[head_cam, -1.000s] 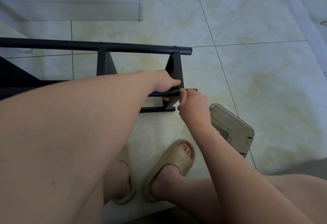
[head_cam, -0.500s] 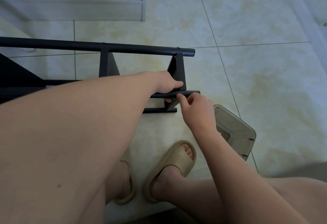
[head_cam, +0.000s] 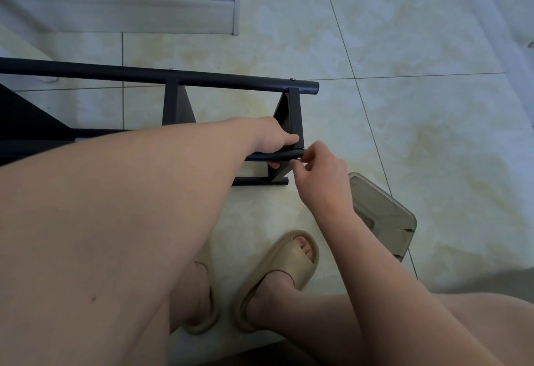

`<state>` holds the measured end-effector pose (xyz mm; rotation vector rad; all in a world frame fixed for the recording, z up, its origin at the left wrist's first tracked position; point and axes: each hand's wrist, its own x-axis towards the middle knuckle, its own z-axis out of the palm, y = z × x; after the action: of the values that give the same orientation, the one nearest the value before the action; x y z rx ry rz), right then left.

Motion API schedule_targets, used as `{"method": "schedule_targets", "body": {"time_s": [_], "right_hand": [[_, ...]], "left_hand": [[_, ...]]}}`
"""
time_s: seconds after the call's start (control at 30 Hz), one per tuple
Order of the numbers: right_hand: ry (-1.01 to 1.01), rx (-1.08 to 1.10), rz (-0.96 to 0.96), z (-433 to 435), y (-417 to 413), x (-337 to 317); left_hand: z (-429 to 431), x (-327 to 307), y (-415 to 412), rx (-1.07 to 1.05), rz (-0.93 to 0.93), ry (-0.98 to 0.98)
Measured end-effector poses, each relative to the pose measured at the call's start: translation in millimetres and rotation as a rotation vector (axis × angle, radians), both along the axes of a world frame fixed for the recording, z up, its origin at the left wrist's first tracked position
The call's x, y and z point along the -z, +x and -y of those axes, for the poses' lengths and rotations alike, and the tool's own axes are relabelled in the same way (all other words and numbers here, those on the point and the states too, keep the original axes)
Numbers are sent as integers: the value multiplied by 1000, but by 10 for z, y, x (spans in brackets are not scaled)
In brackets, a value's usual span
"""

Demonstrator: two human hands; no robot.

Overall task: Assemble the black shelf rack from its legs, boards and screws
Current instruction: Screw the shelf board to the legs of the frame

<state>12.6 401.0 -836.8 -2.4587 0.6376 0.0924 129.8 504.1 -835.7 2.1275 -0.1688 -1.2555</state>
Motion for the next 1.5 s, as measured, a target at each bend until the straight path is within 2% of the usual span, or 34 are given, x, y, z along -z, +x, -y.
{"method": "schedule_targets", "body": {"time_s": [0.37, 0.6, 0.7, 0.93, 1.07, 1.2, 1.3, 1.5], "right_hand": [[-18, 22, -33, 35, 41, -47], [-66, -51, -90, -23, 64, -41], [17, -19, -125, -9, 59, -55], [-31, -33, -128, 10, 58, -62], [52, -32, -163, -61, 24, -40], [18, 21, -78, 16, 7, -61], [-6, -21, -13, 45, 34, -100], [-23, 10, -33, 37, 67, -50]], "left_hand": [[-13, -57, -47, 116, 38, 9], [-28, -106, -55, 96, 49, -28], [-36, -132, -63, 137, 65, -32], [-31, -154, -58, 75, 32, -48], [-33, -144, -50, 56, 23, -46], [-36, -119, -54, 42, 19, -50], [-38, -116, -52, 21, 11, -73], [-41, -107, -42, 26, 0, -63]]}}
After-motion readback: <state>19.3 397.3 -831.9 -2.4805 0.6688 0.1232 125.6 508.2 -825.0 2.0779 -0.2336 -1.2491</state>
